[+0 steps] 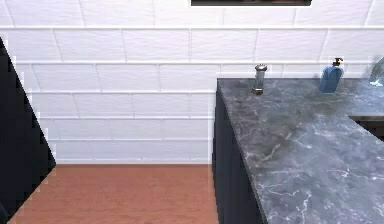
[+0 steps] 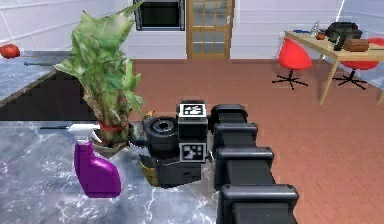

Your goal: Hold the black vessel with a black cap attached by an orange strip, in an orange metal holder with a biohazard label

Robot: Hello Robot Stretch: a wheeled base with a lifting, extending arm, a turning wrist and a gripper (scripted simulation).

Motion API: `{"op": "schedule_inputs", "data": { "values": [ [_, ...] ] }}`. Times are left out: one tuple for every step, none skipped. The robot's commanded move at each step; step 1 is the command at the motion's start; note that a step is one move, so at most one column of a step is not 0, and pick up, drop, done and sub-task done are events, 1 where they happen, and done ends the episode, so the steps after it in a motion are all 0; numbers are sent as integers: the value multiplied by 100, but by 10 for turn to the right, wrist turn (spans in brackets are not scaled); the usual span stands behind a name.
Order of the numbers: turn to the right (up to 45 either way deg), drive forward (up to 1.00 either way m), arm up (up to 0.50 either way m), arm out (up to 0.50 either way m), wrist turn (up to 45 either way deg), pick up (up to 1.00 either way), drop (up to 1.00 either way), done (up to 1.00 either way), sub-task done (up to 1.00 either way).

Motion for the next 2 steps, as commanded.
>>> {"op": "schedule_inputs", "data": {
  "values": [
    [0,0,0,0,0,100,0,0,0],
    [0,0,0,0,0,0,0,100,0]
  ]
}}
